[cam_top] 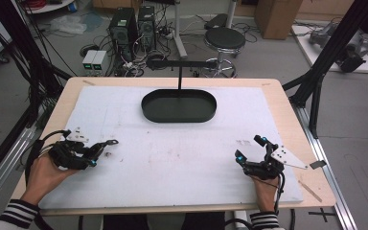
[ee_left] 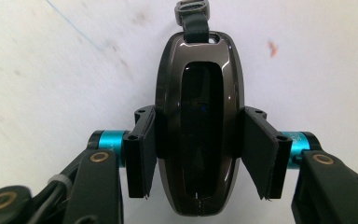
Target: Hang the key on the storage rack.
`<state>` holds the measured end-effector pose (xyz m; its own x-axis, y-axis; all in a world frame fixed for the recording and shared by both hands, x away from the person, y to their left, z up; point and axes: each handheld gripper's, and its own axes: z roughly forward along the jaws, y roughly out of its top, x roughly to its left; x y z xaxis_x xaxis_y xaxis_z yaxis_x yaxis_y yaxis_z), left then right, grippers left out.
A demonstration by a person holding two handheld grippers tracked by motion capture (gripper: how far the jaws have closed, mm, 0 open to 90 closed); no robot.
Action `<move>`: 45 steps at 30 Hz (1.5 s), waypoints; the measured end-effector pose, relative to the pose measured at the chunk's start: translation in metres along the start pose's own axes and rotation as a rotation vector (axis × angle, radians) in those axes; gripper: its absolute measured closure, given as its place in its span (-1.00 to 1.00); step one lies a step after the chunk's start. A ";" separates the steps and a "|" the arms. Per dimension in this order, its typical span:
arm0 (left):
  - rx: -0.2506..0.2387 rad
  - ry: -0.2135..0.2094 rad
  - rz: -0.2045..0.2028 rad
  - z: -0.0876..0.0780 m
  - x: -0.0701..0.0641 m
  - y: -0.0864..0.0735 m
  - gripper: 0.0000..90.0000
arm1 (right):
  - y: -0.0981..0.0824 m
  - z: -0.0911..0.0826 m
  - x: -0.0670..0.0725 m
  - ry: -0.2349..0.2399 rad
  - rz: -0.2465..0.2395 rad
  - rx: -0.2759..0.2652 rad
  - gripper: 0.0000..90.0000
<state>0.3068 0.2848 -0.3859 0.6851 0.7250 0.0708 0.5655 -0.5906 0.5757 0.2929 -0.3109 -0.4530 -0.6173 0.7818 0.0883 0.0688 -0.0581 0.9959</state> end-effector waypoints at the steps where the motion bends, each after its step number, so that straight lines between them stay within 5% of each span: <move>1: -0.019 -0.008 -0.014 -0.001 0.001 0.000 0.09 | 0.000 0.000 0.000 -0.001 -0.002 0.001 -0.99; 12: -0.211 -0.005 -0.084 -0.011 0.009 0.014 0.09 | 0.000 0.000 0.000 0.001 0.001 -0.001 -0.99; 19: -0.268 0.025 -0.081 -0.010 0.010 0.037 0.09 | 0.000 0.000 0.001 0.003 0.004 0.005 -0.99; 45: -0.316 0.046 -0.020 0.012 0.010 0.138 0.09 | 0.000 0.000 0.001 0.004 -0.009 0.004 -0.99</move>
<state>0.3971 0.2058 -0.3155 0.6494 0.7551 0.0893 0.4032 -0.4416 0.8015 0.2928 -0.3102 -0.4529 -0.6213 0.7796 0.0792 0.0660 -0.0487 0.9966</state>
